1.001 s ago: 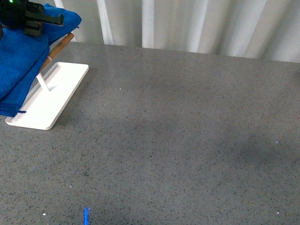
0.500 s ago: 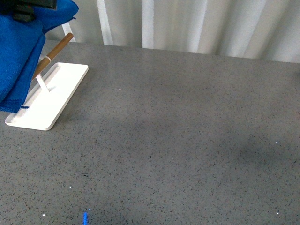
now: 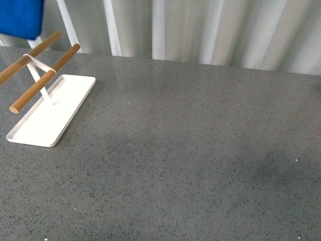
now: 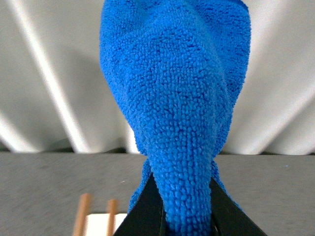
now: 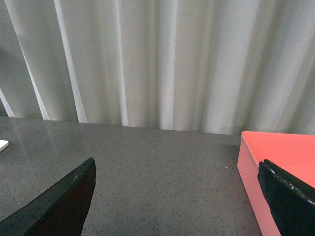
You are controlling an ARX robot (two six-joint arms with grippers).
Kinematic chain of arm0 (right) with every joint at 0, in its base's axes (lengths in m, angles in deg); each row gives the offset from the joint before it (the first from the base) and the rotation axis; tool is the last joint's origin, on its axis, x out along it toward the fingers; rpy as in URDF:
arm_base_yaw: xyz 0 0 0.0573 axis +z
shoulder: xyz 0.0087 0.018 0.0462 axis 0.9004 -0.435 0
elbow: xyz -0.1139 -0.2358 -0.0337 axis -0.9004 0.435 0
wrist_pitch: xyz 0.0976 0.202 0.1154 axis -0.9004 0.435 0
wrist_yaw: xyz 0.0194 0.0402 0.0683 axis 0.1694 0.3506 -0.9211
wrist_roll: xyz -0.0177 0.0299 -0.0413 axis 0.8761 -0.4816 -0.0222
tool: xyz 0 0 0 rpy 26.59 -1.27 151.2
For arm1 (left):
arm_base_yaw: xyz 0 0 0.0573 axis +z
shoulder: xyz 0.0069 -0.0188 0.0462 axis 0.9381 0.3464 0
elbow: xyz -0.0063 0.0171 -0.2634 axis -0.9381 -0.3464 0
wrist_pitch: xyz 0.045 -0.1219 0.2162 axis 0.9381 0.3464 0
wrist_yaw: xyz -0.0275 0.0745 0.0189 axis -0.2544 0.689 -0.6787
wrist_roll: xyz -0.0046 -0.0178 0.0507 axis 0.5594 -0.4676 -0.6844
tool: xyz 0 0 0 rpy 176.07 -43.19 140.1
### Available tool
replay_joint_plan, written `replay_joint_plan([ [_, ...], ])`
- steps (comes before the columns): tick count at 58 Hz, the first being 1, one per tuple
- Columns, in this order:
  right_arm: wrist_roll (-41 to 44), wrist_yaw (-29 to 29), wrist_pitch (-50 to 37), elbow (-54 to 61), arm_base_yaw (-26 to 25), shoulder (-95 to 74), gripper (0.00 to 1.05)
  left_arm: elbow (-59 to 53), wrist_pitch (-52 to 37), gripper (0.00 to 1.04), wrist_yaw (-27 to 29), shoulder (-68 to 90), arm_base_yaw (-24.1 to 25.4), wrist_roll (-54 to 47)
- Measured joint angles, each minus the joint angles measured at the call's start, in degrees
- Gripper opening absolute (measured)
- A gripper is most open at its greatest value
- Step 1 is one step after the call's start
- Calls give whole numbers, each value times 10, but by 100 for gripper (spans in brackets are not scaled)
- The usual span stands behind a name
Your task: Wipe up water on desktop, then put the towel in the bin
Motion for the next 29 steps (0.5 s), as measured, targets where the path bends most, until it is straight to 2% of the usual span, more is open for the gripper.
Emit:
replay_joint_plan([
  [3,0,0,0,0,0,0,98,-8,-12,7,-17,-14,-24,16],
  [9,0,0,0,0,0,0,98,-35,-31,7,-69,-44,-103,59],
  [18,0,0,0,0,0,0,98,-74,-44,7,-100,-47,-191,85],
  [29,0,0,0,0,0,0,98,-120,-97,7,-118,-18,-259,92],
])
